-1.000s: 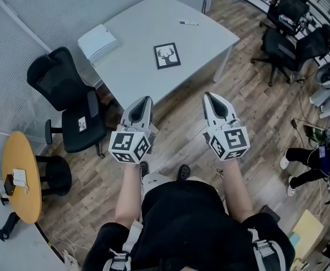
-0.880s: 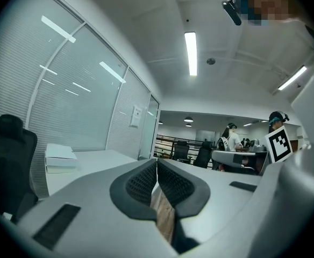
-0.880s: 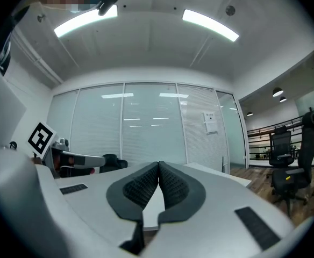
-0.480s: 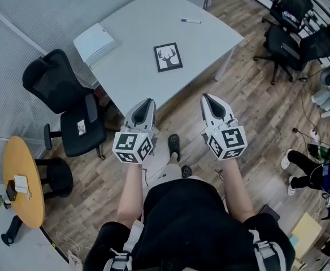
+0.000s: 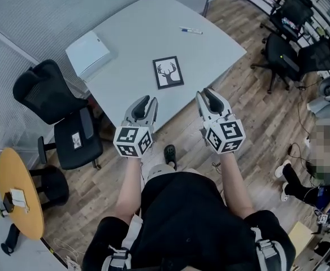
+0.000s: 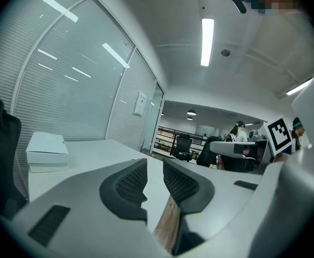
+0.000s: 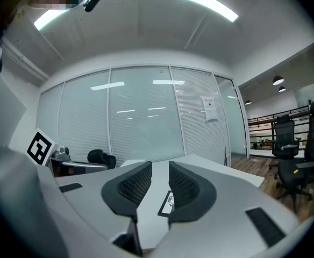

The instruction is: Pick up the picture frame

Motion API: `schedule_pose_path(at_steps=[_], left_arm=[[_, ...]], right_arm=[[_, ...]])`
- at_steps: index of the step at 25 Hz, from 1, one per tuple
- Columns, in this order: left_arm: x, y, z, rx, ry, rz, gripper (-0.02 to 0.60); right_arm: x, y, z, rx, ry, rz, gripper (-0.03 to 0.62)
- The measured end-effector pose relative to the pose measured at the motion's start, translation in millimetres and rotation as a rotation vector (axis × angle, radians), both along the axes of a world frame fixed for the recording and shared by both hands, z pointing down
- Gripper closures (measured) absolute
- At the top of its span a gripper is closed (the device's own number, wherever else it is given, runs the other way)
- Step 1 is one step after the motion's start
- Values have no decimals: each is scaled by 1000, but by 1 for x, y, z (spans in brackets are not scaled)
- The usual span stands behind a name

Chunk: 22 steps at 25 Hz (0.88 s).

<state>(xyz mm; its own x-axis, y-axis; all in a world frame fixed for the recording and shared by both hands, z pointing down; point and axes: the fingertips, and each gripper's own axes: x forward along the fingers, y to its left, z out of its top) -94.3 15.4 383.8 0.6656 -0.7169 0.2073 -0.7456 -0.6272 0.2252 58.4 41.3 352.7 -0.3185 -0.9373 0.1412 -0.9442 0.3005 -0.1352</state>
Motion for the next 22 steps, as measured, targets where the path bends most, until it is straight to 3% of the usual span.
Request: schedule_pose_path(at_steps=[11,22], left_arm=[[-2,-117,32,-75,32,19,494],[7,-167,95,-229,27,-13,486]], right_arm=[[-6,-106,41,-106,-17,32,468],[-2,-160,104,-263,-32,9,468]])
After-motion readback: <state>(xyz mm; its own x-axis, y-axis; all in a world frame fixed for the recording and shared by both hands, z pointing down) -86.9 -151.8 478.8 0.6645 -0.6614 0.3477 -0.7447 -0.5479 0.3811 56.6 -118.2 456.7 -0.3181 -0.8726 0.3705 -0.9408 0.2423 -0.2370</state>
